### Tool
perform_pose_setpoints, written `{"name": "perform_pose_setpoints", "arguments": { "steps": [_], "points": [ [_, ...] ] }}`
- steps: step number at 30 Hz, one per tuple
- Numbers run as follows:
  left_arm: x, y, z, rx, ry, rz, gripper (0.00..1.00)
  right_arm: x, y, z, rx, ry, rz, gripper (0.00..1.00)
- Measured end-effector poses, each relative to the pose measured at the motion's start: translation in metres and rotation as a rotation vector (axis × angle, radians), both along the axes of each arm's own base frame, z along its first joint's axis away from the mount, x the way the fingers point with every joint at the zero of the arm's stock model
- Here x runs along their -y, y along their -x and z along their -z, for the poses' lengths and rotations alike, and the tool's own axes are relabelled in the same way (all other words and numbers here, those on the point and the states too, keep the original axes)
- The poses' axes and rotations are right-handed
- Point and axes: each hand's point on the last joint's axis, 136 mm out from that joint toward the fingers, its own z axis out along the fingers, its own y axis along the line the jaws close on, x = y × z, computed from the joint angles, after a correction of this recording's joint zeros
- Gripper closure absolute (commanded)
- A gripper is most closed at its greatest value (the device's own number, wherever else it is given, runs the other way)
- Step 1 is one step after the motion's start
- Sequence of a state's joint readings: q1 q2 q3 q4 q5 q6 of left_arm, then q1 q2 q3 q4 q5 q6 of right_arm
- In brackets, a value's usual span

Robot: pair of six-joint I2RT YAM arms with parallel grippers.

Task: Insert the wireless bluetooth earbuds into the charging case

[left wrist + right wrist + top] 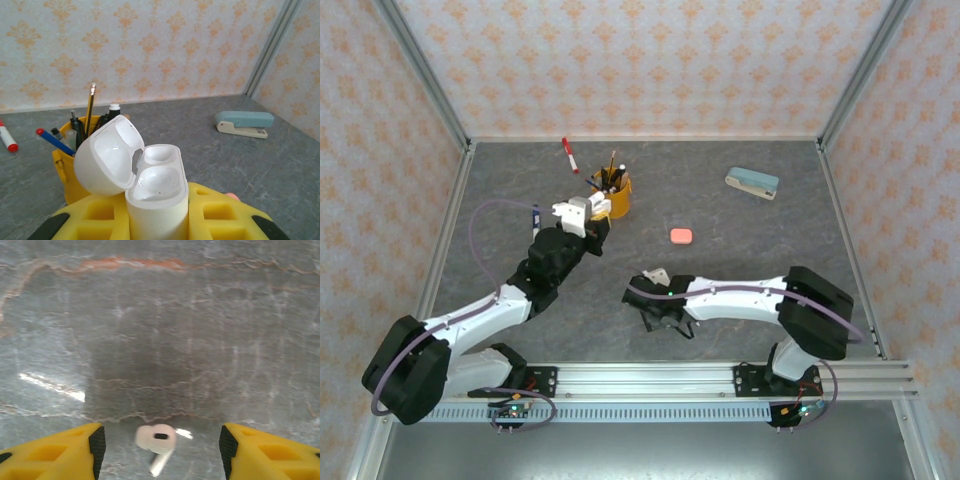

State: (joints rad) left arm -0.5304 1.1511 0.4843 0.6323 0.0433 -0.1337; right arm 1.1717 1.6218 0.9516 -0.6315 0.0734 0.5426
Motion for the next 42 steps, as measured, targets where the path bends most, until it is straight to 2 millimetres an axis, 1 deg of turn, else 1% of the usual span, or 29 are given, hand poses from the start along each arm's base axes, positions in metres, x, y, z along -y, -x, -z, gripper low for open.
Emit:
{"name": "perform_pose_setpoints", "arguments": {
  "steps": [3, 10, 17, 24, 30, 35, 42],
  "points": [
    [-0.005, 0.001, 0.0, 0.011, 0.004, -0.024, 1.0, -0.004, 0.001, 0.003, 0.005, 0.012, -0.007, 0.38],
    [-0.014, 0.005, -0.003, 0.039, 0.016, -0.056, 1.0, -0.002, -0.001, 0.007, 0.011, 0.027, 0.013, 0.39],
    [-0.014, 0.005, -0.006, 0.05, 0.024, -0.056, 1.0, 0.0, 0.0, 0.009, 0.009, 0.026, 0.029, 0.4],
    [-0.014, 0.005, -0.007, 0.053, 0.027, -0.056, 1.0, 0.01, 0.004, 0.016, -0.002, 0.045, 0.043, 0.41],
    [-0.014, 0.005, -0.008, 0.053, 0.036, -0.056, 1.0, 0.01, 0.004, 0.017, 0.002, 0.03, 0.055, 0.42],
    [-0.014, 0.005, -0.007, 0.049, 0.045, -0.057, 1.0, 0.009, 0.004, 0.017, 0.004, 0.023, 0.057, 0.45],
    [-0.013, 0.005, -0.007, 0.049, 0.046, -0.052, 1.0, 0.006, 0.005, 0.019, 0.0, -0.004, 0.065, 0.52]
  ]
}}
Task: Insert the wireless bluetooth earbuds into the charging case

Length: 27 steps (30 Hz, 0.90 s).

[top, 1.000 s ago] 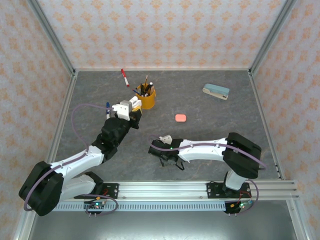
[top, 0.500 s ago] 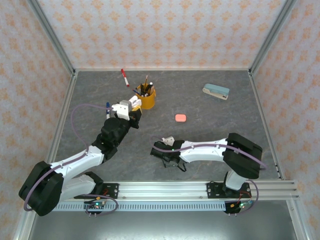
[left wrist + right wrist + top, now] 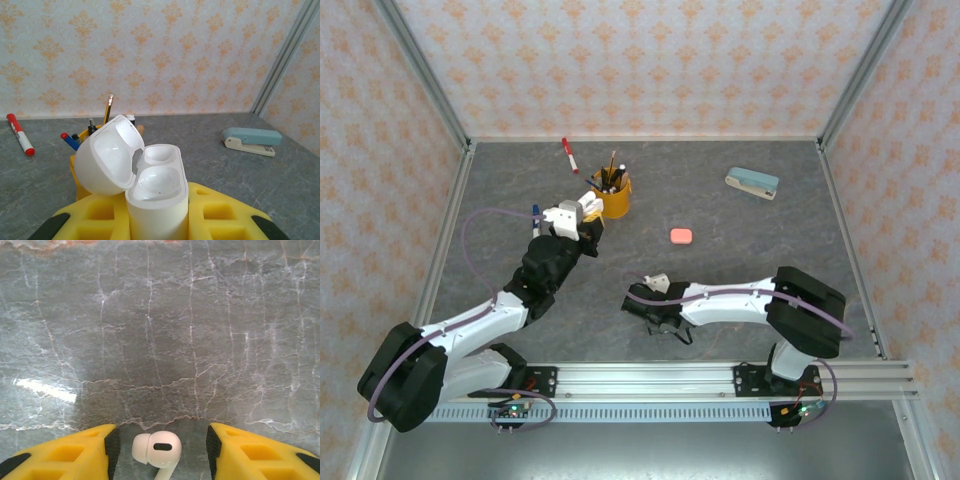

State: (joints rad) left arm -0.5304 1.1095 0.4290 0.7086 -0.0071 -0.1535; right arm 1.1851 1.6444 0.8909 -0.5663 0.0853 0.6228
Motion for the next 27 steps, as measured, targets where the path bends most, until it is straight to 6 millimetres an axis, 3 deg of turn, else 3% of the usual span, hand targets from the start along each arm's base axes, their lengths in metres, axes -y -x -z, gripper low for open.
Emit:
{"name": "perform_pose_setpoints", "arguments": {
  "steps": [16, 27],
  "points": [
    [0.004, 0.002, 0.0, -0.002, 0.004, 0.025, 1.0, 0.007, -0.001, 0.001, -0.021, -0.103, 0.044, 0.69],
    [0.013, 0.004, -0.003, 0.011, 0.015, 0.081, 1.0, 0.026, -0.012, -0.002, -0.019, -0.125, 0.113, 0.72]
  ]
}}
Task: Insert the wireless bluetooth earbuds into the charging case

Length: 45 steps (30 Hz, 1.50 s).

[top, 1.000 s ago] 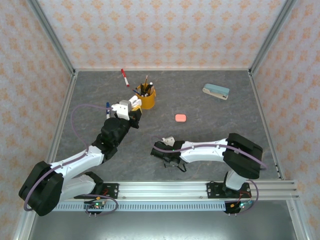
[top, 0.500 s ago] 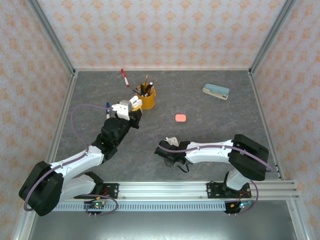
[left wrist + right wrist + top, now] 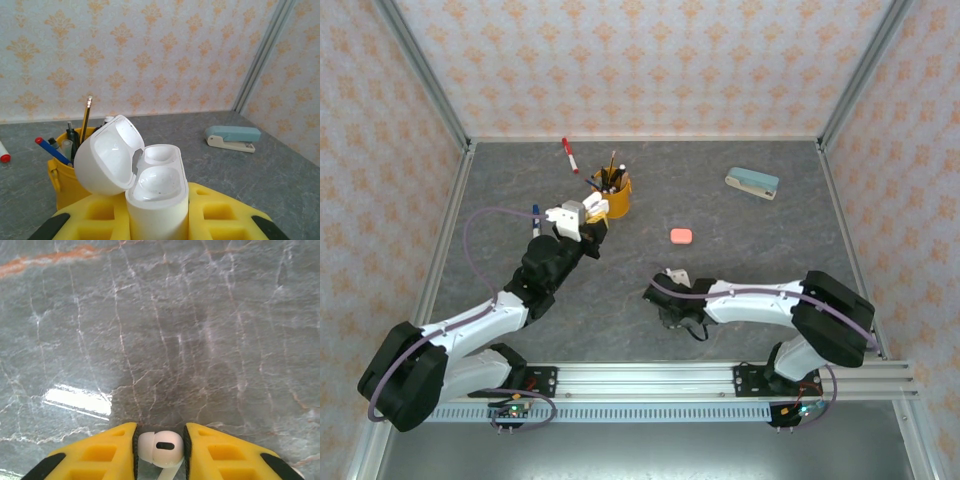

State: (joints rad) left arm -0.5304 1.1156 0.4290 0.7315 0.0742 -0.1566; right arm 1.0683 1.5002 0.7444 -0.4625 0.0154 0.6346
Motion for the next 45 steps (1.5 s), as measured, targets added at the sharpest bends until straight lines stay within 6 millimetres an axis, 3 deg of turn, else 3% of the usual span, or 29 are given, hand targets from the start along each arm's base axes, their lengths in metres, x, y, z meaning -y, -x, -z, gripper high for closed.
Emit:
{"name": "perform_pose_setpoints", "arguments": {
  "steps": [8, 16, 22, 25, 35, 45],
  "points": [
    [0.008, 0.001, 0.008, -0.02, -0.009, 0.043, 1.0, 0.004, -0.011, -0.004, 0.024, 0.006, 0.006, 0.73],
    [0.016, 0.004, 0.009, -0.02, -0.01, 0.092, 1.0, -0.009, -0.037, -0.023, 0.109, -0.029, -0.018, 0.73],
    [0.03, 0.011, 0.012, -0.006, -0.026, 0.182, 1.0, -0.008, -0.053, -0.033, 0.176, -0.023, -0.034, 0.74],
    [0.036, 0.016, 0.015, 0.001, -0.044, 0.229, 1.0, -0.008, -0.063, -0.049, 0.222, -0.045, -0.04, 0.74],
    [0.05, 0.03, 0.02, 0.019, -0.085, 0.348, 1.0, 0.005, -0.1, -0.136, 0.443, -0.182, -0.006, 0.74],
    [0.072, 0.045, 0.034, 0.014, -0.134, 0.453, 1.0, 0.002, -0.114, -0.182, 0.56, -0.219, -0.036, 0.74]
  ]
}}
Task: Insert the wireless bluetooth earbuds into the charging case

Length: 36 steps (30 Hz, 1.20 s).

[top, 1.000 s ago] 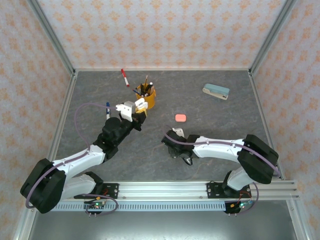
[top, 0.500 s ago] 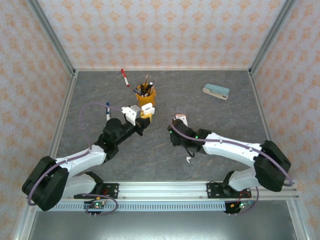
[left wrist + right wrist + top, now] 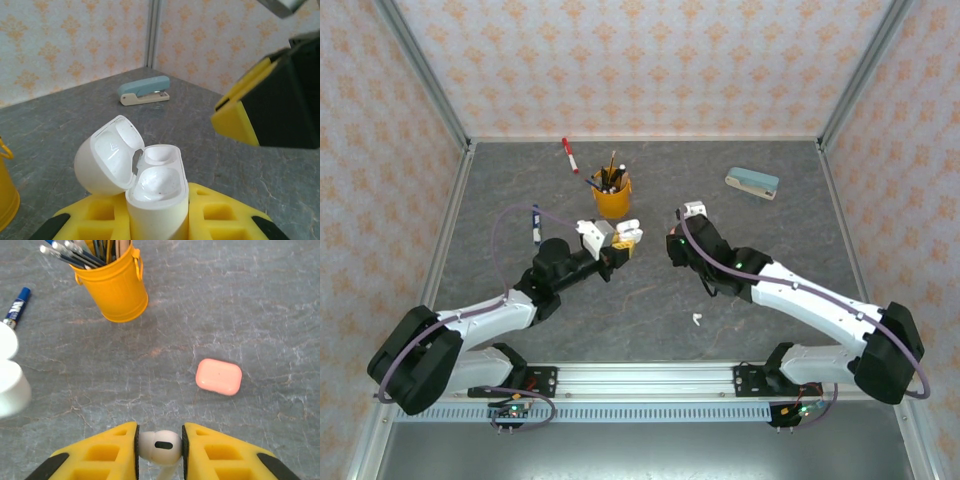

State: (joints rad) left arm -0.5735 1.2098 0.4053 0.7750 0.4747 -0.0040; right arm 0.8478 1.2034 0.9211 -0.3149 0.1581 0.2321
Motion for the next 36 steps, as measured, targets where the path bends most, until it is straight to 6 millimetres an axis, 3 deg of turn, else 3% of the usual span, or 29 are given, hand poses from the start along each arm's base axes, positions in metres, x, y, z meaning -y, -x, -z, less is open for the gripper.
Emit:
{"name": "perform_pose_setpoints", "arguments": {
  "steps": [4, 14, 23, 36],
  "points": [
    [0.008, 0.005, 0.001, 0.038, -0.051, 0.018, 1.0, -0.002, -0.002, -0.024, 0.055, -0.025, -0.019, 0.74],
    [0.015, 0.001, -0.022, 0.216, -0.167, -0.033, 1.0, -0.008, -0.005, -0.084, 0.198, -0.095, -0.063, 0.74],
    [0.021, -0.001, -0.041, 0.294, -0.181, -0.033, 1.0, -0.021, -0.001, -0.103, 0.251, -0.132, -0.154, 0.75],
    [0.024, -0.001, -0.06, 0.333, -0.141, -0.029, 1.0, -0.039, 0.007, -0.116, 0.27, -0.201, -0.251, 0.75]
  ]
}}
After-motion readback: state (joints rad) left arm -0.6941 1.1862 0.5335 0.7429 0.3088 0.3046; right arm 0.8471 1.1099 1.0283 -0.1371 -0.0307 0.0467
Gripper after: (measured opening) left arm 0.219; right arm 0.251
